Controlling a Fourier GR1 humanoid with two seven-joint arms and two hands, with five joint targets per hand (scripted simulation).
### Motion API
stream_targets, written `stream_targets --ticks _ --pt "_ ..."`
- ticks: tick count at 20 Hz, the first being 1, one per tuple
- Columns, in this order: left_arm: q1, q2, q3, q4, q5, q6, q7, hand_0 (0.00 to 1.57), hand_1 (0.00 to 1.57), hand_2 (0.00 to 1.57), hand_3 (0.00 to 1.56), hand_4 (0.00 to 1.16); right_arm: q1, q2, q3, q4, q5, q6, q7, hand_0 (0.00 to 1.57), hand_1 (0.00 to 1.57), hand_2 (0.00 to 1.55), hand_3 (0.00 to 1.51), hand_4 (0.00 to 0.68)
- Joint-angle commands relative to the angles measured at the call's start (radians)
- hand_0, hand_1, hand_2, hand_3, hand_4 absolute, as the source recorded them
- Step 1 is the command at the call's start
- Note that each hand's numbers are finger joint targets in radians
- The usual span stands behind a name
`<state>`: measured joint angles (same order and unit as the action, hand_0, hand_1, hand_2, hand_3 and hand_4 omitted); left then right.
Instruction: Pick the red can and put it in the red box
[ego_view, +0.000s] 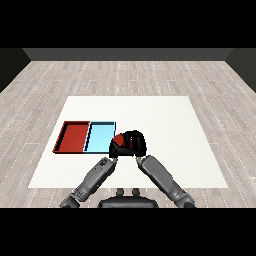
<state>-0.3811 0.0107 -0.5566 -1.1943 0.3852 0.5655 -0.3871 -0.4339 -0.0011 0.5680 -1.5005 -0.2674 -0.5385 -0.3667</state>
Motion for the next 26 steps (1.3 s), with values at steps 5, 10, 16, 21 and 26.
stream_targets --ticks 5,10,16,21,26 --pt "-0.005 -0.010 0.021 -0.030 0.020 0.004 -0.109 1.57 1.57 1.57 1.51 1.15 -0.002 0.001 -0.016 0.008 0.057 0.005 0.118 0.00 0.00 0.00 0.00 0.000" --pt "-0.032 -0.010 -0.006 0.019 0.062 0.037 -0.145 1.57 1.57 1.57 1.51 1.15 0.055 0.001 0.020 -0.019 0.129 -0.004 0.144 0.00 0.00 0.00 0.00 0.000" --pt "-0.001 -0.010 -0.004 0.004 0.042 0.051 -0.134 1.57 1.57 1.57 1.50 1.14 0.046 0.001 -0.001 -0.073 0.131 0.002 0.207 0.00 0.00 0.00 0.00 0.000" --pt "-0.023 -0.010 0.034 -0.035 -0.052 0.088 -0.036 1.57 1.57 1.57 1.48 1.13 -0.034 0.001 -0.105 0.024 0.072 0.045 0.185 0.00 0.00 0.00 0.00 0.000" --pt "0.109 -0.010 -0.008 -0.136 -0.090 0.093 -0.059 1.57 1.57 1.57 1.47 1.13 0.047 -0.013 -0.165 -0.054 0.046 0.127 0.178 0.00 0.00 0.00 0.00 0.000"
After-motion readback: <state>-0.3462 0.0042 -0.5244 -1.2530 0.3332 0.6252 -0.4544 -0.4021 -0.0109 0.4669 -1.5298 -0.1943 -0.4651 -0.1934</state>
